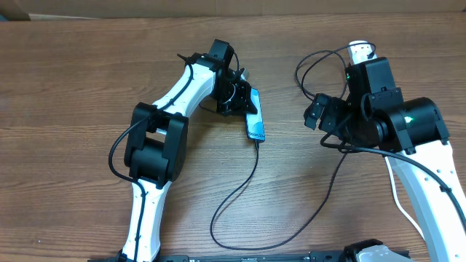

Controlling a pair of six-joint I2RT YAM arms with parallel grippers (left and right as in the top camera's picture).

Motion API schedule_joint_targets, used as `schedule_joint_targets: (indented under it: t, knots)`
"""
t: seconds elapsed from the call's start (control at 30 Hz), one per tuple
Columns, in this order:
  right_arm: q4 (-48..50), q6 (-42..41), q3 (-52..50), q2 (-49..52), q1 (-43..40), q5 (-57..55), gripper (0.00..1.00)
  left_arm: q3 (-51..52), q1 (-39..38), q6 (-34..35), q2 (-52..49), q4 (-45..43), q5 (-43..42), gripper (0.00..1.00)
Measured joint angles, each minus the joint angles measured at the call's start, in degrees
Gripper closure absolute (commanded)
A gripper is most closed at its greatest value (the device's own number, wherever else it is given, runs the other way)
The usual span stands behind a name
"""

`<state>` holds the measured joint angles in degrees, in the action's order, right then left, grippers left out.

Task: Plug charger to phone and switch on socket
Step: 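Lower the phone onto the table with the left gripper, then lay the phone flat and open the left gripper to release it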

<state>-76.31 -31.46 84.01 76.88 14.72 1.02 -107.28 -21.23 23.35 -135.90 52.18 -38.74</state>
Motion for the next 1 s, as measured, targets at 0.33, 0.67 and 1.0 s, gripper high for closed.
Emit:
schedule_joint_targets:
  t: [0.33, 0.67, 1.0]
  knots:
    - [-0.02, 0.02, 0.00, 0.00, -0.02, -0.02, 0.00, 0.00, -0.02, 0.00, 0.00, 0.07, 0.70, 0.94]
    - [0.02, 0.00, 0.00, 0.00, -0.02, 0.00, 0.00, -0.02, -0.02, 0.00, 0.00, 0.66, 3.80, 0.89]
    - [0.00, 0.02, 0.00, 0.00, -0.02, -0.02, 0.00, -0.24, -0.02, -0.02, 0.02, 1.79, 8.24, 0.80]
